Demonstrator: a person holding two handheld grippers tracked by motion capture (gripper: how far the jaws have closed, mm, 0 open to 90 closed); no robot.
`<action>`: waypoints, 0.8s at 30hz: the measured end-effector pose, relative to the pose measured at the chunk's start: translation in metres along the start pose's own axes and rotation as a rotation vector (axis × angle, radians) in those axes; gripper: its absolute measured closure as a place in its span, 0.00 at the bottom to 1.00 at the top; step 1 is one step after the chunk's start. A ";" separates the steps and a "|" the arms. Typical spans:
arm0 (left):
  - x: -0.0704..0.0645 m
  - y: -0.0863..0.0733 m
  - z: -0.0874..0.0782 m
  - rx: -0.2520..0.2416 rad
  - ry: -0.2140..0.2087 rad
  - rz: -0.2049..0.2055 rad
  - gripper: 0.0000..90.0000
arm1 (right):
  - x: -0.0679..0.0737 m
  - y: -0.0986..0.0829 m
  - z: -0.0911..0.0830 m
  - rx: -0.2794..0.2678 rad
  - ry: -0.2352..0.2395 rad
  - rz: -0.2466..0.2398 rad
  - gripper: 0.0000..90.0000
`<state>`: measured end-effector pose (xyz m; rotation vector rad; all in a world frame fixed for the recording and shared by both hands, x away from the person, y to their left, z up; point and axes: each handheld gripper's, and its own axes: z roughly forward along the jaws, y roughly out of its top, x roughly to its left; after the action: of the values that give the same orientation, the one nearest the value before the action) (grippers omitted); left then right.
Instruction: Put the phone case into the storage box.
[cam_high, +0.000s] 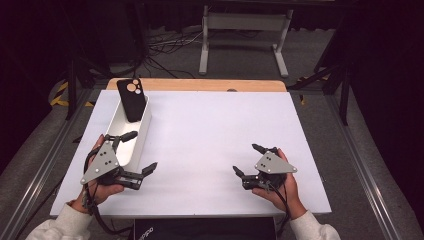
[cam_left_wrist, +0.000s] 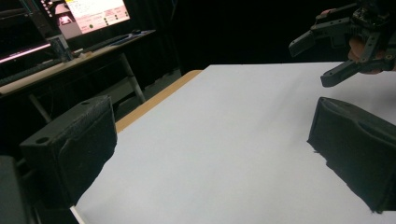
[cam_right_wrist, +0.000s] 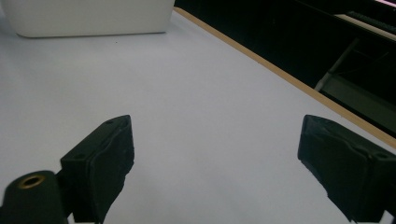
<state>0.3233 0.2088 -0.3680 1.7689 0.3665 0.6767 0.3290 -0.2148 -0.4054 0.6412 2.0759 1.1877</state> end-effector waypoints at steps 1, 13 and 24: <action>-0.001 -0.001 0.001 0.002 -0.004 -0.001 0.02 | 0.000 0.000 0.000 0.001 0.000 -0.001 0.13; -0.010 -0.012 0.005 0.021 -0.014 -0.010 0.03 | 0.004 0.002 -0.002 -0.003 0.006 -0.017 0.13; -0.022 -0.026 0.012 0.056 -0.038 -0.015 0.03 | 0.007 0.001 -0.002 0.004 0.017 -0.018 0.13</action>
<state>0.3163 0.1950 -0.4004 1.8282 0.3754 0.6265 0.3232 -0.2103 -0.4060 0.6153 2.0942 1.1826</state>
